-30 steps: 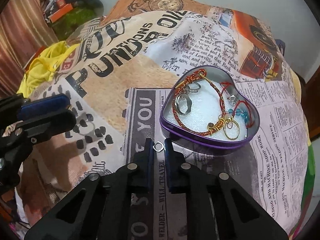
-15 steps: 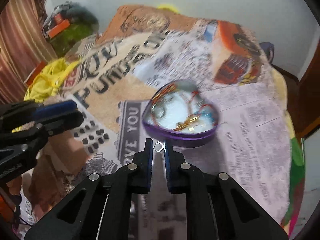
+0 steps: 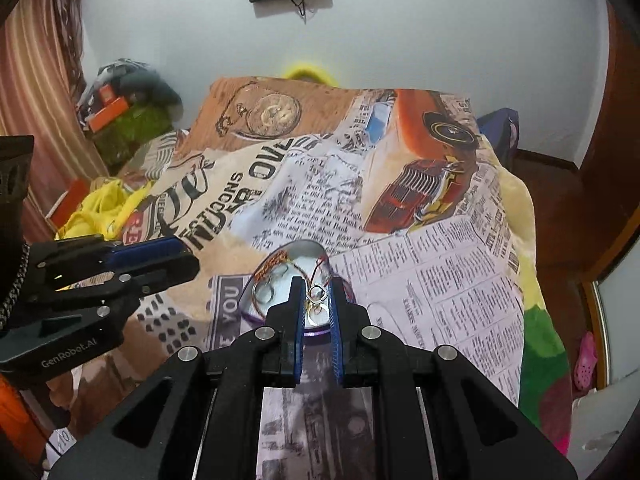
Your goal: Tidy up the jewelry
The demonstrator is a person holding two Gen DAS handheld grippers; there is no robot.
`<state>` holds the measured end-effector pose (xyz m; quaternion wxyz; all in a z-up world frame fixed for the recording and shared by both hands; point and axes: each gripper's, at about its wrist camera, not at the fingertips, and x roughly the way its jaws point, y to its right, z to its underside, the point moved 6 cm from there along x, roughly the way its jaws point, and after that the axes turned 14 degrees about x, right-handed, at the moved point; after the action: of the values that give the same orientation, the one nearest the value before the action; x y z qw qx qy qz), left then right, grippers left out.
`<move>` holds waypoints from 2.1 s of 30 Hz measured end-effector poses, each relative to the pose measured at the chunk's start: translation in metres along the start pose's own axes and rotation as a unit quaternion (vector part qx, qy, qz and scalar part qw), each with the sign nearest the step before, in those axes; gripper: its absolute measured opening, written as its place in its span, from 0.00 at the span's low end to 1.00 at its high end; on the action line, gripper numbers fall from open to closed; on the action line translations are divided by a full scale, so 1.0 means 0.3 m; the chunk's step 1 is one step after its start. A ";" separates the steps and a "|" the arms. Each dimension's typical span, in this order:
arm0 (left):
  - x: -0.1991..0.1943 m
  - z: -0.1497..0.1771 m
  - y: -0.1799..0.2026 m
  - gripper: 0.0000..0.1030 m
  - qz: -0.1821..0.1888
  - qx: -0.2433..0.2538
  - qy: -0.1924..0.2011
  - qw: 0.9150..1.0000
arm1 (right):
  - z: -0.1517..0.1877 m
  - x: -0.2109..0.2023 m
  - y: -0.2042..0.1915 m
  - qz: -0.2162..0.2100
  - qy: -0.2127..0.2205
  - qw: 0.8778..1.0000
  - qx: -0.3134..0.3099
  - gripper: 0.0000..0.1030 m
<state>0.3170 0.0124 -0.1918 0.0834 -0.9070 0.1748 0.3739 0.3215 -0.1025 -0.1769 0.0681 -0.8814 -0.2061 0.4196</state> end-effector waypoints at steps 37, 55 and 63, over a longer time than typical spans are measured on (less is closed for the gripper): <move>0.045 0.000 -0.009 0.20 -0.007 -0.014 -0.023 1.000 | 0.008 0.064 0.022 0.015 -0.027 0.999 -0.013 0.16; -0.749 -0.163 0.185 0.50 -0.121 0.019 0.206 0.971 | -0.046 -0.713 -0.149 0.002 0.238 0.971 -0.017 0.29; -0.954 -0.118 0.300 0.76 -0.169 0.040 0.279 0.944 | 0.039 -0.980 -0.224 0.026 0.363 0.931 -0.020 0.61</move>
<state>0.1172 -0.0078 0.0338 0.1299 -0.9871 0.0499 0.0791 0.1266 -0.1657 0.0445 0.1095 -0.9798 -0.1526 0.0681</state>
